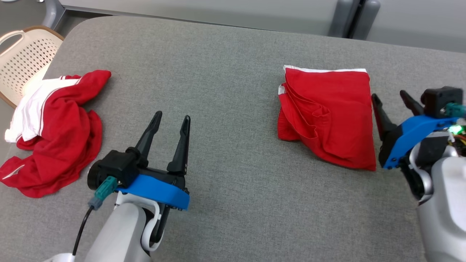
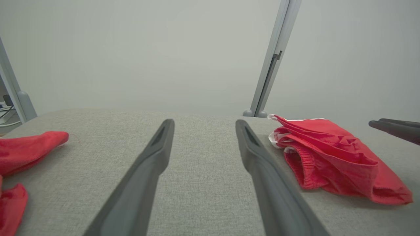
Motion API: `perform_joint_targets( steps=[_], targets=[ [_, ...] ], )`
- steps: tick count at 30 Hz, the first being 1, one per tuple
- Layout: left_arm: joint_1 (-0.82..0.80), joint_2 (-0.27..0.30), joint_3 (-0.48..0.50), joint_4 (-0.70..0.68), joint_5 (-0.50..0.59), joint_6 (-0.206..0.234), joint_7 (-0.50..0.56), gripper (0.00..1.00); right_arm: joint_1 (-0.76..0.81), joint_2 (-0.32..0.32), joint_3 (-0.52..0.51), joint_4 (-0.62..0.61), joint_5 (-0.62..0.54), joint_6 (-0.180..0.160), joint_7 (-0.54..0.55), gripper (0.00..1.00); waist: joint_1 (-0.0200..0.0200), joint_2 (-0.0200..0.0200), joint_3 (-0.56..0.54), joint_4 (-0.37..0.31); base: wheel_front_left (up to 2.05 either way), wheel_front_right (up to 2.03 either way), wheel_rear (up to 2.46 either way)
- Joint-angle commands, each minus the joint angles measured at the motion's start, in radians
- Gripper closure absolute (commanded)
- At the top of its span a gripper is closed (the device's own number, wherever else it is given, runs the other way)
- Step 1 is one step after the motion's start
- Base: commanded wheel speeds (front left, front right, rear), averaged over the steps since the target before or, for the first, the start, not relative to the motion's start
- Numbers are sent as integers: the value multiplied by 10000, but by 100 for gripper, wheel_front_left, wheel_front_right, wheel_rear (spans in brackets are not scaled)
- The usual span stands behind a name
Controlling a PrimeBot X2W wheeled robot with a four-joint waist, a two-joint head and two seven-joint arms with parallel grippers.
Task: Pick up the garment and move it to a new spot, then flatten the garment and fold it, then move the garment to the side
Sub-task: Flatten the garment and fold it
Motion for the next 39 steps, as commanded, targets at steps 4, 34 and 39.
perform_joint_targets(
  steps=[4, 34, 39],
  targets=[
    [-298, 93, 113, 307, 100, -12, -46, 0, 83, 340, 580, 818, -744, 5, -581, 41, -1, 0, -17, -63, 0, 0, 0],
    [1345, 237, 1740, 565, 236, 123, -46, 0, 1672, 1459, 5260, -808, 2623, 5, -2193, 0, -1, 0, -1098, -959, 0, 0, 0],
    [1650, 342, 2000, 389, 235, 177, -46, 0, 2631, 1465, 3074, -1585, 2122, 5, -2545, 0, -1, 0, -1336, -1464, 0, 0, 0]
  ],
)
